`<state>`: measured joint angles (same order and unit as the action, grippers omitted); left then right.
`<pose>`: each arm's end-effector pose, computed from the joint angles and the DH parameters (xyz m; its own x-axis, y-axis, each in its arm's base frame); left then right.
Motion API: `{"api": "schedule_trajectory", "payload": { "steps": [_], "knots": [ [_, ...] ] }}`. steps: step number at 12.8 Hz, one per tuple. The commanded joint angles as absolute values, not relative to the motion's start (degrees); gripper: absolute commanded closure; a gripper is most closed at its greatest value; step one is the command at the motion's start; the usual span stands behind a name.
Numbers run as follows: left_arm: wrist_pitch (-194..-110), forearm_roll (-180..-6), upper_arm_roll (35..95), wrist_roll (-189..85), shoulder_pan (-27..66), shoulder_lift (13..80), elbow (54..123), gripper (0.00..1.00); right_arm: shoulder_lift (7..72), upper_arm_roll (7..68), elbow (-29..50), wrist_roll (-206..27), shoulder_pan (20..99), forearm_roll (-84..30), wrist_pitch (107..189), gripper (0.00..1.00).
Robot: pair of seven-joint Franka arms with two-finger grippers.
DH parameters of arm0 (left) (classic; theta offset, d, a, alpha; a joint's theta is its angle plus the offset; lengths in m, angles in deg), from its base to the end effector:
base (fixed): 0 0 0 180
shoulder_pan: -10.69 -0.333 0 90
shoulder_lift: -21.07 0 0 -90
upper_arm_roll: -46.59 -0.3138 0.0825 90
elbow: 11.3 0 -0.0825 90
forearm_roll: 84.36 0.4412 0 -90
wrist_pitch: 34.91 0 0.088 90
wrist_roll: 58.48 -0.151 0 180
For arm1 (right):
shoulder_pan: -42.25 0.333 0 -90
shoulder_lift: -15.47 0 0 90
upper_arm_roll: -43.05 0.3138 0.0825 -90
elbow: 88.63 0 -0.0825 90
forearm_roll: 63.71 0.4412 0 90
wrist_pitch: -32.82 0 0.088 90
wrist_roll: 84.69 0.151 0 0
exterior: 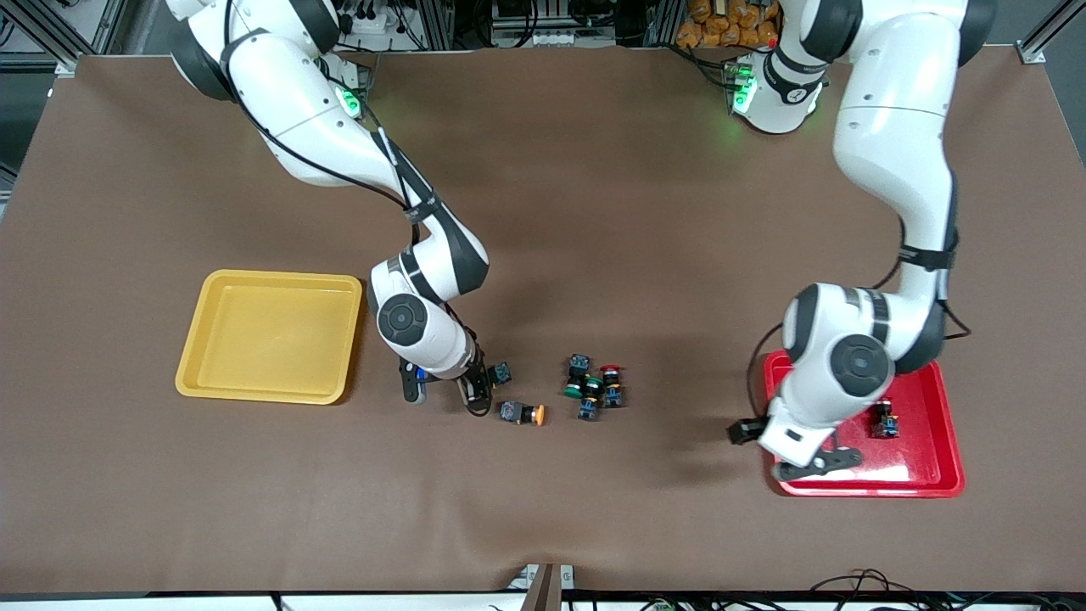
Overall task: Place red and yellow buttons in trays
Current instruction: 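Grasp another red button with the left gripper while the right gripper holds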
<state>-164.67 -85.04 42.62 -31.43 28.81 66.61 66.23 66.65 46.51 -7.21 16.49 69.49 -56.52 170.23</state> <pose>0.7749 -0.2056 0.1837 0.9707 0.2066 0.1229 0.2059 -0.9784 0.0185 0.6694 0.3961 0.0858 0.2263 -0.9623 -0.1509 -0.9740 -0.2215 -0.0477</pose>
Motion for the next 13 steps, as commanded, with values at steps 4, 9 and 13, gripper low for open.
{"api": "schedule_trajectory", "payload": {
  "steps": [4,9,13],
  "knots": [
    [-164.5,-84.7,46.8,-22.0,34.3,65.8,67.2,0.01,64.4,46.7,-9.4,8.9,64.6,-57.6,160.8,1.0],
    [-164.5,-84.1,46.7,-17.3,40.5,67.9,67.5,0.01,52.0,47.5,-8.5,-22.6,49.8,-55.8,133.9,1.0],
    [-164.5,-83.8,46.2,-17.3,42.0,69.9,67.8,0.01,45.3,47.3,1.9,-55.8,35.8,-57.7,130.6,1.0]
  ]
}}
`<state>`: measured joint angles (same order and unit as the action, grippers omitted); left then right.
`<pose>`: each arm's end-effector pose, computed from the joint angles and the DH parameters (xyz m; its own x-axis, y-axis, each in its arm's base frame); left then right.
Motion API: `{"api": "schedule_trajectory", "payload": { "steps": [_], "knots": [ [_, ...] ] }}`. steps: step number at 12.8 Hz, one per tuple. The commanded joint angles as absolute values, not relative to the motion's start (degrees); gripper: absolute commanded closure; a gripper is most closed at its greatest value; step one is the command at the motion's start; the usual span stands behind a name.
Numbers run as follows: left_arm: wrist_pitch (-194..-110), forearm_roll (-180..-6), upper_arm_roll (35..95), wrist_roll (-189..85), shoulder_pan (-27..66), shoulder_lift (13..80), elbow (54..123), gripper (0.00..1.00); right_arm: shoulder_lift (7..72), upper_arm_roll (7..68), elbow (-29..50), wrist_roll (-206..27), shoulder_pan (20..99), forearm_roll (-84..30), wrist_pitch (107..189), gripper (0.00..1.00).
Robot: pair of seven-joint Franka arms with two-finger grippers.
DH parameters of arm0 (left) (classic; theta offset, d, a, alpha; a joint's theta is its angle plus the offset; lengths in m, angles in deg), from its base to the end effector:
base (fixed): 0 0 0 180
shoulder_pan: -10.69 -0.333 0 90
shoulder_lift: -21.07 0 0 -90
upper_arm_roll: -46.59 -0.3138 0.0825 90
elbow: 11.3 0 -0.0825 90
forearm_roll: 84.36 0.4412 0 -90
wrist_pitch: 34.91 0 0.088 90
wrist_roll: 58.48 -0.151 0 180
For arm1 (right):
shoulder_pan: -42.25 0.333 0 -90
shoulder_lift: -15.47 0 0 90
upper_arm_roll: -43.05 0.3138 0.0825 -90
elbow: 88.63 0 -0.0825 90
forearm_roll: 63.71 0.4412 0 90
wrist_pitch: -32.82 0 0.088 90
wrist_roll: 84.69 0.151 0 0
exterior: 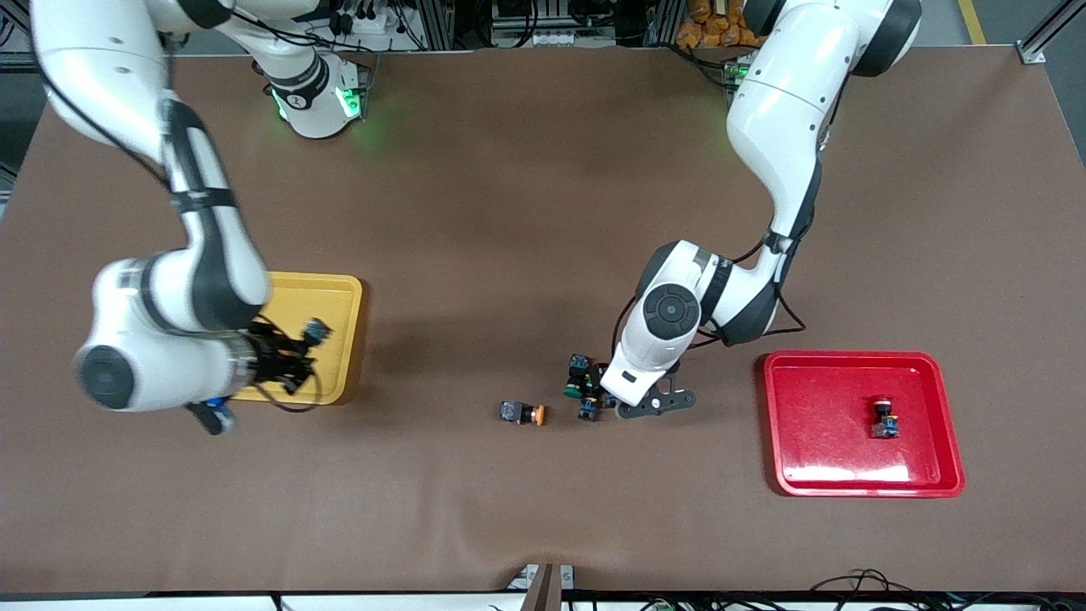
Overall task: Place red and yellow buttons in trays
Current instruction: 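Lower the yellow button into the yellow tray and open the right gripper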
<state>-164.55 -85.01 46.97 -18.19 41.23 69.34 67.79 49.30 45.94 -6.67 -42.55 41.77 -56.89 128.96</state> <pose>0.6724 -0.4027 0.1308 0.9848 0.1724 0.0213 0.1716 -0.9845 0.0363 0.7079 0.0425 0.2601 0.6856 -0.6437 -0.3400 -0.6451 -0.7536 0.1259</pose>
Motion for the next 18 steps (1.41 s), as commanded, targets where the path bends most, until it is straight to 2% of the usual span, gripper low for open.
{"api": "schedule_trajectory", "payload": {
  "steps": [1,4,7,8,9,10,12,14,16,18],
  "knots": [
    [-164.5,-83.3,46.2,-17.3,42.2,70.2,67.8,0.01,45.3,47.3,3.8,-61.4,32.7,-58.7,131.9,1.0],
    [-164.6,-83.1,46.2,-17.3,42.5,70.9,67.8,0.01,45.6,47.4,11.8,-73.0,25.1,-58.9,141.4,1.0],
    [-165.2,-82.8,46.2,-17.2,42.6,72.0,67.7,0.02,46.3,47.4,13.8,-75.3,24.7,-58.0,145.5,1.0],
    [-165.6,-82.8,46.2,-17.2,42.7,72.1,67.7,0.07,47.0,47.4,14.0,-75.2,24.5,-57.9,147.1,0.74],
    [-165.6,-83.0,46.3,-17.2,42.6,72.0,67.7,0.13,47.3,47.4,13.9,-75.1,24.6,-57.6,147.3,0.05],
    [-165.6,-83.1,46.3,-17.1,42.5,72.1,67.7,0.24,47.3,47.4,13.9,-74.7,24.5,-55.8,147.2,0.0],
    [-165.6,-83.2,46.3,-17.1,42.2,72.0,67.6,0.64,46.6,47.6,13.2,-70.6,25.8,-54.7,145.3,0.0],
    [-165.6,-83.1,46.2,-17.2,42.2,72.0,67.5,0.85,46.3,48.0,9.3,-57.1,29.9,-54.7,140.6,0.0],
    [-165.6,-83.1,46.2,-17.2,41.9,71.4,67.5,0.98,46.3,48.1,6.9,-44.7,34.7,-53.1,139.3,0.0],
    [-165.6,-83.1,45.5,-16.7,41.9,71.2,67.5,1.0,46.4,48.0,2.8,-34.4,39.1,-46.4,139.3,0.0]
  ]
}}
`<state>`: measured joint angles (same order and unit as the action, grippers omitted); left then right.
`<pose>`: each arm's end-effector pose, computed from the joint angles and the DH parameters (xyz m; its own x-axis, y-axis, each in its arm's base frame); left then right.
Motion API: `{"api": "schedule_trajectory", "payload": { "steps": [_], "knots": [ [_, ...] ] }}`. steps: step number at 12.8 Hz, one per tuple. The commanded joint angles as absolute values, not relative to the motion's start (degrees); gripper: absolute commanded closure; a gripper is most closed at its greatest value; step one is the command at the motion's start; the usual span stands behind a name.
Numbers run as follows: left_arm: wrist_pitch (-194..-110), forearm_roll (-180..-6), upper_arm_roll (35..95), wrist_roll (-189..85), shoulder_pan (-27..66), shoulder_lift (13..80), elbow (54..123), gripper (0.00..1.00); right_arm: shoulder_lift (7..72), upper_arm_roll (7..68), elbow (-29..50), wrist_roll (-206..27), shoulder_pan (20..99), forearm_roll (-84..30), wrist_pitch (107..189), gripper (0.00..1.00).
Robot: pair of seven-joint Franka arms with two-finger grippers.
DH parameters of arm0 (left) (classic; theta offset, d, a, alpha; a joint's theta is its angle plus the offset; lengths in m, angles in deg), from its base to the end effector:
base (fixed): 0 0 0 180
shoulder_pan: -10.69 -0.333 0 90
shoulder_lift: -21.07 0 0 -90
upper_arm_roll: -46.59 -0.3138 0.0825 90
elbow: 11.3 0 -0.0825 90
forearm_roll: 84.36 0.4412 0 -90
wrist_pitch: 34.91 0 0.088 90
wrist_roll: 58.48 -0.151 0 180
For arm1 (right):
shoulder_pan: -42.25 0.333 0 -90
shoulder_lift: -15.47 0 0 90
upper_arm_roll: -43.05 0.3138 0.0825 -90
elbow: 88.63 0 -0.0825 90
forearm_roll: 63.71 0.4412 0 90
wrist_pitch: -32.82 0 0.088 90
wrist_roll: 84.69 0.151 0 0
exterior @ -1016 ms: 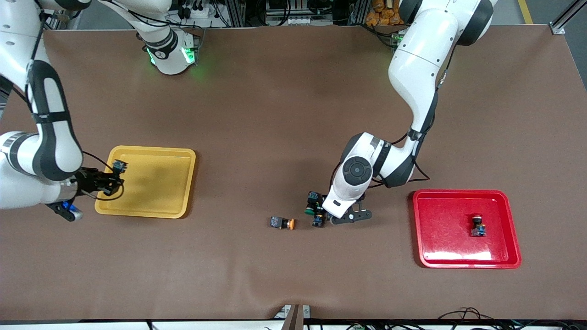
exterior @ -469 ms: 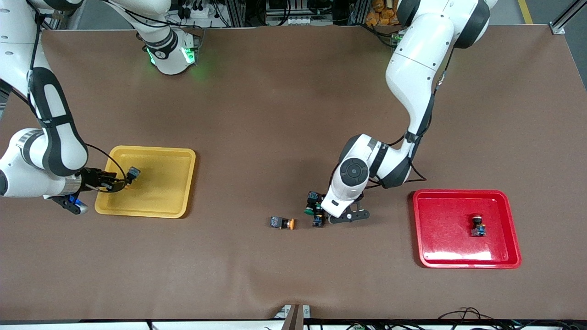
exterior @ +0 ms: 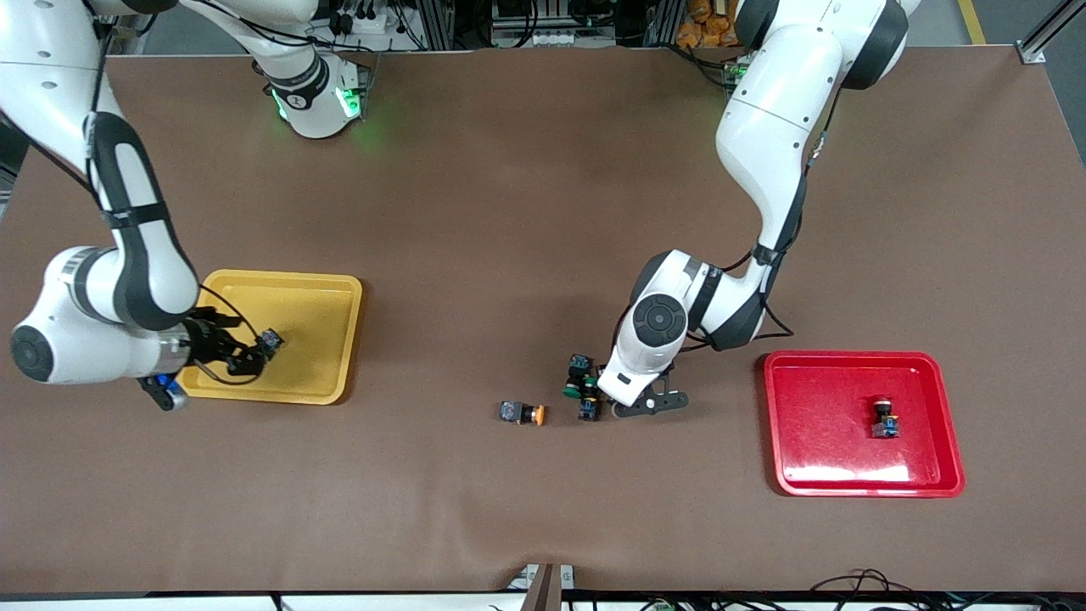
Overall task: Place red and yellow buttons in trays
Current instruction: 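Lower the yellow button into the yellow tray and open the right gripper, then carry the red button to the red tray while the right gripper reaches the pile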
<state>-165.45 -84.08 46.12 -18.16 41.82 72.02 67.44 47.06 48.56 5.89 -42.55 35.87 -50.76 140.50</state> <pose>0.6690 -0.3973 0.0987 0.9867 0.1616 0.0179 0.1616 -0.9868 0.0019 0.6782 0.0132 0.1979 0.5918 -0.7031 -0.3942 -0.7512 -0.6584 0.0464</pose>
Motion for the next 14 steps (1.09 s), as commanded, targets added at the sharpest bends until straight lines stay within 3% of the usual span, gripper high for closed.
{"api": "schedule_trajectory", "payload": {
  "steps": [1,5,10,12,14],
  "knots": [
    [-165.5,-83.0,45.2,-16.5,41.8,71.1,67.5,1.0,46.8,48.0,-0.2,-28.1,42.0,-45.8,139.3,0.0],
    [-164.9,-82.9,40.6,-16.9,41.2,68.7,67.5,1.0,53.0,48.0,-9.3,0.2,49.4,-45.7,143.8,0.0],
    [-163.0,-82.6,39.5,-22.1,33.8,65.3,67.6,1.0,61.3,47.8,-14.9,23.1,58.4,-45.9,166.3,0.0],
    [-161.4,-82.7,39.6,-28.0,30.6,64.3,67.7,1.0,66.8,47.4,-22.1,27.6,61.2,-46.4,167.0,0.0],
    [-160.8,-82.7,39.7,-33.1,27.7,64.2,68.1,1.0,69.6,46.3,-23.8,29.1,63.8,-46.4,168.6,0.0]
  ]
}}
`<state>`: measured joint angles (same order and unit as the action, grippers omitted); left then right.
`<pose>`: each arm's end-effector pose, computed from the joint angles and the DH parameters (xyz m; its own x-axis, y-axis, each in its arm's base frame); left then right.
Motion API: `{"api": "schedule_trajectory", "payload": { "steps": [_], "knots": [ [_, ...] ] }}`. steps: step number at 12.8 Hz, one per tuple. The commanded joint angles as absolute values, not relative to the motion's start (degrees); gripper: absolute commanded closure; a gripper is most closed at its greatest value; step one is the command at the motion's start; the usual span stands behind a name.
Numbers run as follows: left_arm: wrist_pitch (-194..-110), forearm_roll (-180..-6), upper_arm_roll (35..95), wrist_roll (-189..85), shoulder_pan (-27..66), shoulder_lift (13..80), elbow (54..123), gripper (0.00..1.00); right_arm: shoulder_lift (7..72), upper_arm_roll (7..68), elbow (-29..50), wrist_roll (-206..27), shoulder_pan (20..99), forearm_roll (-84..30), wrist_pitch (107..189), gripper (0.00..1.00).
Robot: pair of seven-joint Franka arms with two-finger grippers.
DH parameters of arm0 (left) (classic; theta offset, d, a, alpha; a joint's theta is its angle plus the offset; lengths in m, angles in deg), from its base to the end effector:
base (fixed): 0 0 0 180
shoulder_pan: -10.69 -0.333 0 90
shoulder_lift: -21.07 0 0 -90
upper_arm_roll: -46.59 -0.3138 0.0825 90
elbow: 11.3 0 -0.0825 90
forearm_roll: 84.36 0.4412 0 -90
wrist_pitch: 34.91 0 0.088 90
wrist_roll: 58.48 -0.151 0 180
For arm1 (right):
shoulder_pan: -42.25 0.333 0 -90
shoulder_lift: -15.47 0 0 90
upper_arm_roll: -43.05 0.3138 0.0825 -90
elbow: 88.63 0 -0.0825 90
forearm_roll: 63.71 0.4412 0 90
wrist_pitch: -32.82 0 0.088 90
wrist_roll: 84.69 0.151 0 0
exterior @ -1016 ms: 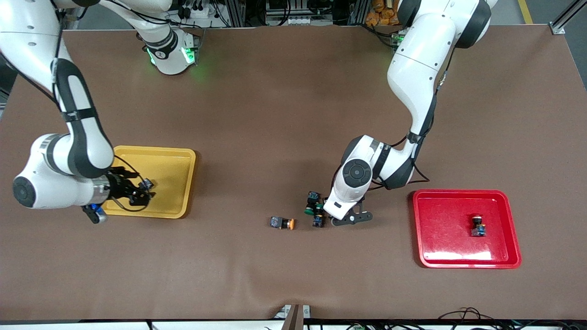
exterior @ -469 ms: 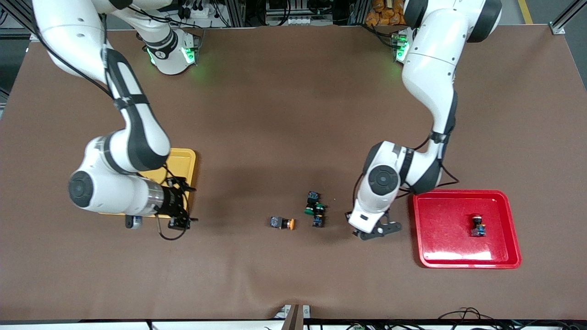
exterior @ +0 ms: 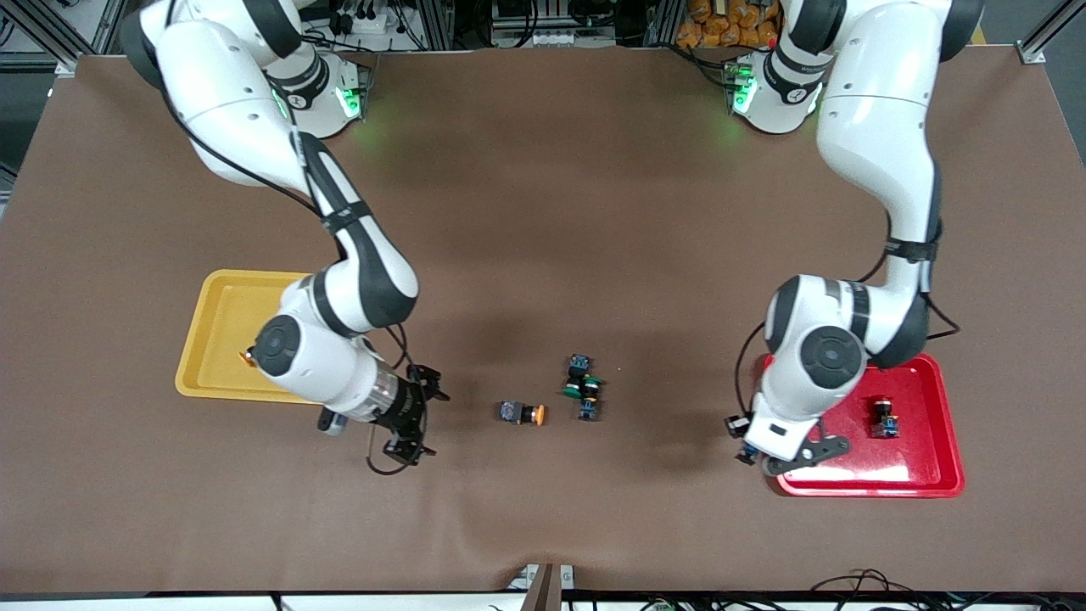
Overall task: Place red and yellow buttons in trays
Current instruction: 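Carry the red button to the red tray while the right gripper reaches the pile, then release the red button in the tray while the right gripper grasps a yellow button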
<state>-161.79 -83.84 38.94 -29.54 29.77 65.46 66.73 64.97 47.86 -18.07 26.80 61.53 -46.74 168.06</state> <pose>0.7762 -0.1736 0.1932 0.9605 0.2512 0.1199 0.2584 -0.9648 -0.0488 0.7695 0.3400 0.2060 -0.1450 -0.9163 -0.3733 -0.9769 0.1924 -0.0928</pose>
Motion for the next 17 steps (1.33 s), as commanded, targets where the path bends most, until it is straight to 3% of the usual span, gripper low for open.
{"api": "schedule_trajectory", "payload": {
  "steps": [1,4,10,11,12,13,16,17],
  "knots": [
    [-160.8,-82.7,39.8,-35.2,26.2,64.5,68.3,1.0,70.9,45.6,-23.9,30.2,65.6,-46.5,171.3,0.0],
    [-160.8,-83.3,39.9,-39.7,21.8,65.5,68.5,1.0,74.4,43.7,-25.1,31.3,69.1,-46.4,175.4,0.0],
    [-161.4,-89.4,39.9,-39.1,18.2,67.9,68.4,1.0,76.1,43.6,-25.5,32.7,71.6,-46.5,175.0,0.0],
    [-161.5,-89.9,40.0,-38.6,18.2,67.9,68.4,0.95,76.1,43.6,-25.3,32.7,72.2,-46.6,174.7,0.0],
    [-161.4,-89.9,39.9,-38.6,18.2,67.9,68.4,0.82,76.1,43.6,-25.3,32.8,72.6,-46.6,173.5,0.0],
    [-161.4,-89.9,39.9,-38.7,18.1,67.9,68.5,0.59,76.1,43.6,-25.1,32.8,72.8,-46.6,173.2,0.0],
    [-161.4,-89.8,39.8,-38.6,18.1,67.7,68.4,0.01,76.9,43.6,-25.1,32.8,72.8,-46.7,173.8,0.01],
    [-161.4,-89.5,39.8,-38.6,18.2,67.5,68.2,0.0,77.0,43.6,-25.1,32.7,72.9,-46.7,173.9,0.31]
  ]
}}
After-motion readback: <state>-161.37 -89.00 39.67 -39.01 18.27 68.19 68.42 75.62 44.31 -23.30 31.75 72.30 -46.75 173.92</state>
